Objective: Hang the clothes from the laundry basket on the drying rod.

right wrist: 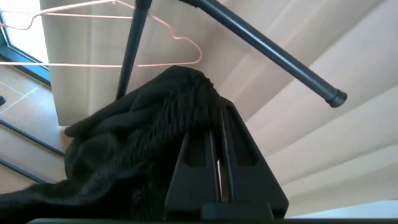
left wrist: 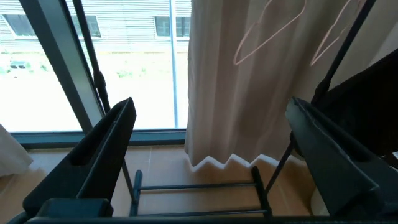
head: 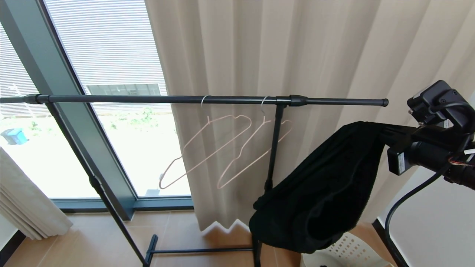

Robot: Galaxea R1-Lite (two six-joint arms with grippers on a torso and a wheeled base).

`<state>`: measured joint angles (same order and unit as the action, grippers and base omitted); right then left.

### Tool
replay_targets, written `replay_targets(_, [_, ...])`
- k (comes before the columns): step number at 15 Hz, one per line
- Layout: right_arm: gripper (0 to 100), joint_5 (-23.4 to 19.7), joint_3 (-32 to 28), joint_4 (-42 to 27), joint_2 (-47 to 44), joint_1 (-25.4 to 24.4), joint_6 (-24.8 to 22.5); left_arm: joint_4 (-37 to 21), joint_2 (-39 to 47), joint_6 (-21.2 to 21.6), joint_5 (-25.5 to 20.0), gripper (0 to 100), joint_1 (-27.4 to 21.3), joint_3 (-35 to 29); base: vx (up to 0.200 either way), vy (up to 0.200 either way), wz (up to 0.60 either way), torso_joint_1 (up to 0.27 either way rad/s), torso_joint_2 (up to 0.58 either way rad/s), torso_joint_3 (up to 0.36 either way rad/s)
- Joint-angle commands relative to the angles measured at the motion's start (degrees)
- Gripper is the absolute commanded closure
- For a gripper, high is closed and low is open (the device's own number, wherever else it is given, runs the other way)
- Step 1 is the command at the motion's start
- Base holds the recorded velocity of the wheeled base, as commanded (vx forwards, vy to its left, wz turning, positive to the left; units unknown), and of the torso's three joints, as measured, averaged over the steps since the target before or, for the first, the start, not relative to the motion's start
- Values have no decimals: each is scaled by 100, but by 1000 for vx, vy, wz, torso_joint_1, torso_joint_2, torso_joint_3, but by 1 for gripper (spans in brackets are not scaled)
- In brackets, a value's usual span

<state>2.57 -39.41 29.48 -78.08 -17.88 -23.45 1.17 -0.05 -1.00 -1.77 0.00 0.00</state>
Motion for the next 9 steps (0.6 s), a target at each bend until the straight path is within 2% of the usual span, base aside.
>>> replay_targets(1, [100,6,4,5,-5,-5,-1,6,5,3,1,0,0,0,0,200,0,-17,-7,-2])
replay_targets(6, [100,6,13,5,12,-5,-1,-3,5,3,1,0,0,0,0,200,0,-2,0,0])
replay_targets(9, [100,15,21,5,47,-5,-1,6,5,3,10,0,0,0,0,0,0,0,0,0])
